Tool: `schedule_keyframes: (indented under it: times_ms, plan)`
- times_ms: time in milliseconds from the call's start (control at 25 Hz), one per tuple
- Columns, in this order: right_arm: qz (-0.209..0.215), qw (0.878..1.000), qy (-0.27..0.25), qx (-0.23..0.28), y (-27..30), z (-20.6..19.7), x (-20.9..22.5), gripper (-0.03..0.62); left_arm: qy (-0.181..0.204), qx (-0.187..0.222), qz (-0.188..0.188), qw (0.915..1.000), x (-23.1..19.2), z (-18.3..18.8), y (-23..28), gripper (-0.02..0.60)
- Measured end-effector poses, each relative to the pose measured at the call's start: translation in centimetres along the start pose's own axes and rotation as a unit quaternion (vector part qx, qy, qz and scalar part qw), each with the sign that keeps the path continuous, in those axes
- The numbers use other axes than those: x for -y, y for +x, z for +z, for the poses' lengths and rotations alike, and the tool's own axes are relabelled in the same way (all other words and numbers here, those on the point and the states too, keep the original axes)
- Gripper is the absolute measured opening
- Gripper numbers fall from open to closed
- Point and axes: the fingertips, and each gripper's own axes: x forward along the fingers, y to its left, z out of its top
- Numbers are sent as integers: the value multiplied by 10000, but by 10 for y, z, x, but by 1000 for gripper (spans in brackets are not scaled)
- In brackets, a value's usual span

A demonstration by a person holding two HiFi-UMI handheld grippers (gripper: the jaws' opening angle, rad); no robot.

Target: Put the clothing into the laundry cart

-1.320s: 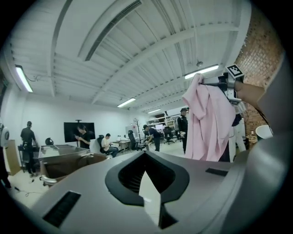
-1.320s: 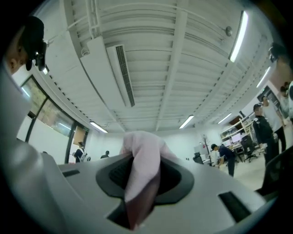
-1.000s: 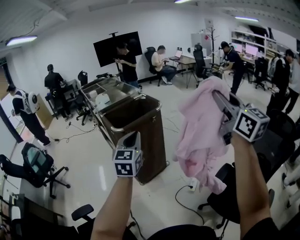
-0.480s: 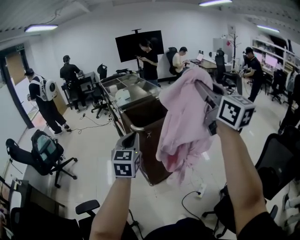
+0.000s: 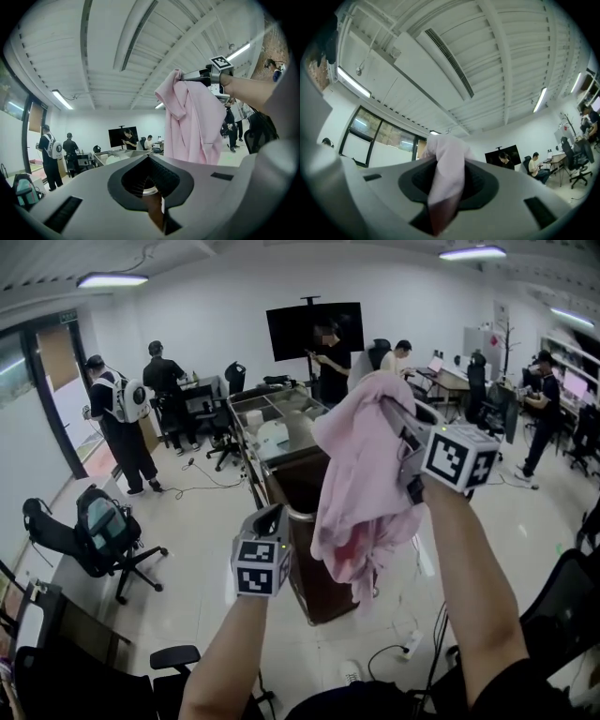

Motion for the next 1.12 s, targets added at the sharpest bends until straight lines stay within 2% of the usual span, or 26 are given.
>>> schedule_keyframes:
  times_ms: [600, 840, 1120]
  plan:
    - [529, 9969, 356, -469, 165, -89, 108, 129, -94, -178, 564, 9982, -48, -9, 141, -2]
    - [679, 9923, 507, -903, 215, -149, 142, 129, -61, -263, 866, 9959, -69, -15, 179, -2]
    - [626, 9863, 575, -1413, 247, -196, 162, 132, -39, -367, 956, 9947, -75, -25, 197, -2]
